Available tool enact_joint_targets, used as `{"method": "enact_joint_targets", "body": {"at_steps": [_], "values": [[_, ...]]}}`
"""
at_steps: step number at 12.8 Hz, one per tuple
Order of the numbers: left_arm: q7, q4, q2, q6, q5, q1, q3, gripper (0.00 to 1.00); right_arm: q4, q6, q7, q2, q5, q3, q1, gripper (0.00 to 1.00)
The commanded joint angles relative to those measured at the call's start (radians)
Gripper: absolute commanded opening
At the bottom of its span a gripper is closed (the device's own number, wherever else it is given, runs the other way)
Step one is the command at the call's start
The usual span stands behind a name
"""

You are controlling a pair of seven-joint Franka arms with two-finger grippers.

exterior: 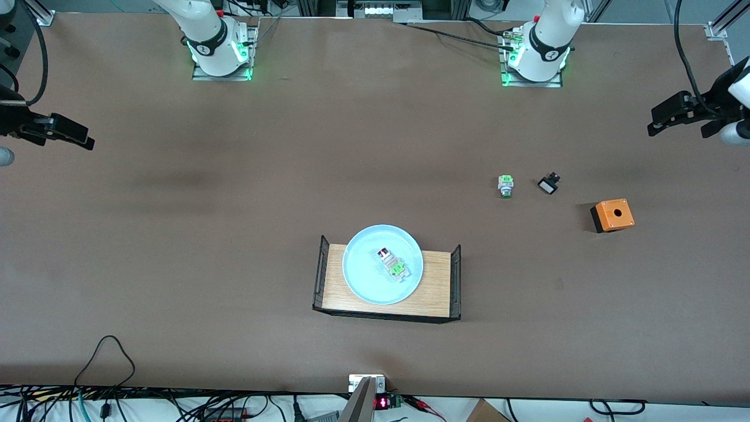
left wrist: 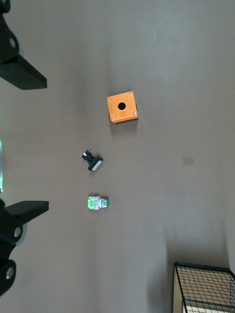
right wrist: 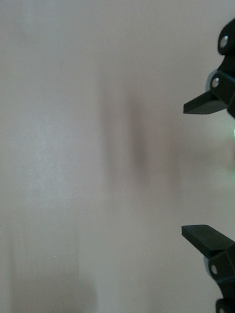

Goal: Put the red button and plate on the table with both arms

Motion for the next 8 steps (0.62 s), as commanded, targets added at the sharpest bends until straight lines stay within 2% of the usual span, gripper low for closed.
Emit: {"method": "enact_joint_targets", "body": {"at_steps": [1,3,5,8], "values": [[0.019,0.021,0.024,-0.022,-0.012,0.001,-0.003,1.0,0.012,-0.01,0.013,0.001,0.003,0.0,0.001,1.0],[0.026,0.021,0.032,-0.039,-0.012,0.001,-0.003,1.0,0.012,-0.013,0.034,0.001,0.019,-0.002,-0.002,1.0],[0.017,0.021,0.061,-0.077,-0.012,-0.032,-0.005,1.0,0.012,-0.02,0.138,0.0,0.062,-0.002,0.001,1.0],[-0.142,0.049,0.128,-0.076,-0.051,-0.116,-0.003,1.0,0.012,-0.017,0.245,0.004,0.063,0.001,0.033,1.0]]}}
